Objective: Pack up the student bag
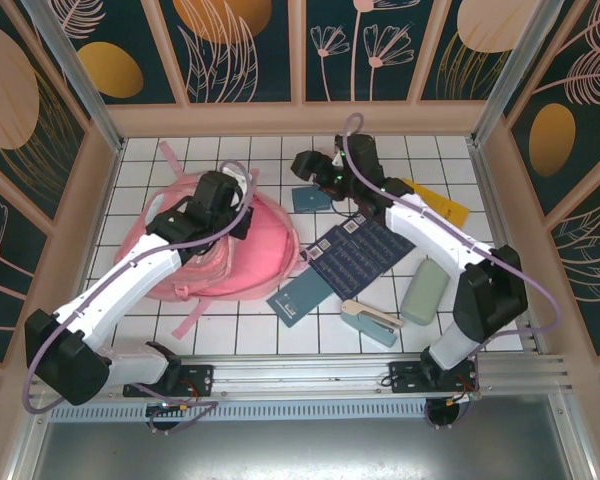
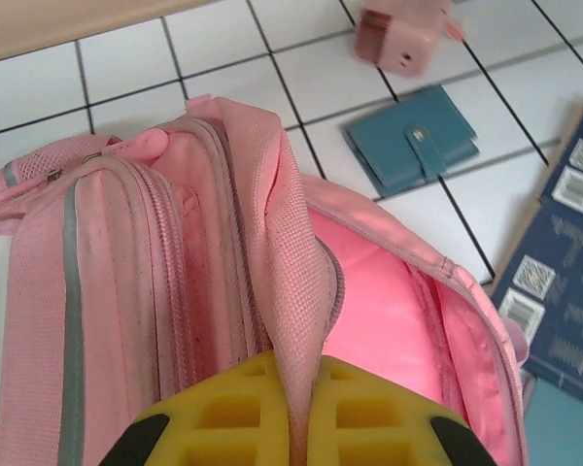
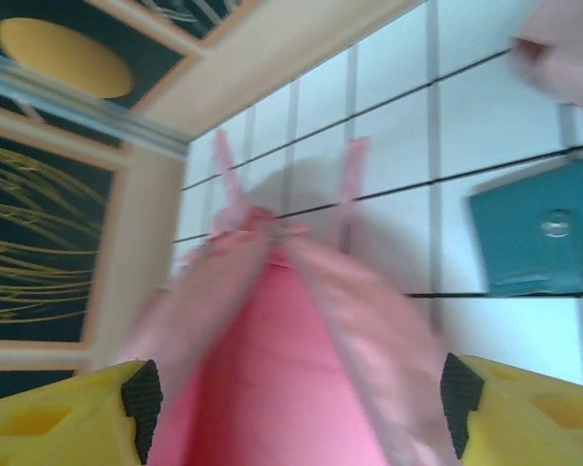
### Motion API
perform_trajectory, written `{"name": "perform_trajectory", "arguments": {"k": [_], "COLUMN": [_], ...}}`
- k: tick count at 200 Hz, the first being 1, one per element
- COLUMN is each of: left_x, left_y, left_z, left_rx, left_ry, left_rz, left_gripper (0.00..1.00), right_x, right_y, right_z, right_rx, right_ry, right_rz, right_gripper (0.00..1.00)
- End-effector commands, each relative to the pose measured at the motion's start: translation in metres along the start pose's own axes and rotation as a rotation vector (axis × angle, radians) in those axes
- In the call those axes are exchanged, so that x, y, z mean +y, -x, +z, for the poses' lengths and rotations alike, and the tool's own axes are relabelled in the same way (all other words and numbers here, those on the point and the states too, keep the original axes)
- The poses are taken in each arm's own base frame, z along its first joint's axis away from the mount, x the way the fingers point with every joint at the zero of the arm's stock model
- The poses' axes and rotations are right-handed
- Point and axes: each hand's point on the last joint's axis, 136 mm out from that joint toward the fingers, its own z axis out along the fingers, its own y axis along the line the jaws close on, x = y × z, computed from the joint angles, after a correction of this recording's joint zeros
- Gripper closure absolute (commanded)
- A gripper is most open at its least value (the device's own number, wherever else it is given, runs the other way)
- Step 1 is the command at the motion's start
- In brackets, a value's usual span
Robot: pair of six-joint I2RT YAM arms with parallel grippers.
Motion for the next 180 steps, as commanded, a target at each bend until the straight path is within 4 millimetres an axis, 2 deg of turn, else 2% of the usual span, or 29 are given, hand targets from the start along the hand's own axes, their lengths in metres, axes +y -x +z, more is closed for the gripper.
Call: {"name": "perform_trajectory", "arguments": {"k": [1,14,27,48,74,101,105,110,131,180], "left_x": [0.011,0.004,-0.001,-0.005,-0.015,-0.017,-0.016,-0.015,-0.015,-0.01], "left_y": [0.024,0.018,0.008,-0.001,-0.006,-0.008,-0.005,-0.015,-0.02,-0.03], "left_z": [-0.006,-0.001,0.006,0.017,0.022,0.022,0.021,0.024,0.026,0.026], "left_rx": [-0.103,-0.09,-0.072,-0.057,-0.044,-0.046,-0.055,-0.035,-0.022,-0.013], "left_ry": [0.0,-0.04,-0.075,-0.111,-0.183,-0.219,-0.224,-0.224,-0.234,-0.213], "left_rz": [-0.109,-0.126,-0.146,-0.185,-0.232,-0.274,-0.281,-0.29,-0.319,-0.359], "left_gripper": [1.0,1.0,1.0,1.0,1.0,1.0,1.0,1.0,1.0,1.0], "right_x": [-0.047,-0.06,-0.058,-0.065,-0.08,-0.091,-0.092,-0.092,-0.093,-0.105], "right_y": [-0.05,-0.08,-0.119,-0.165,-0.207,-0.251,-0.256,-0.261,-0.272,-0.281], "right_z": [-0.014,-0.021,-0.029,-0.046,-0.064,-0.064,-0.062,-0.06,-0.044,-0.009], "right_rx": [0.119,0.214,0.329,0.448,0.562,0.669,0.679,0.689,0.702,0.705], "right_ry": [-0.174,-0.238,-0.22,-0.231,-0.232,-0.237,-0.238,-0.238,-0.248,-0.325], "right_rz": [-0.16,-0.199,-0.27,-0.3,-0.251,-0.209,-0.203,-0.197,-0.183,-0.219], "right_gripper": [0.25,0.28,0.28,0.28,0.28,0.28,0.28,0.28,0.28,0.26]}}
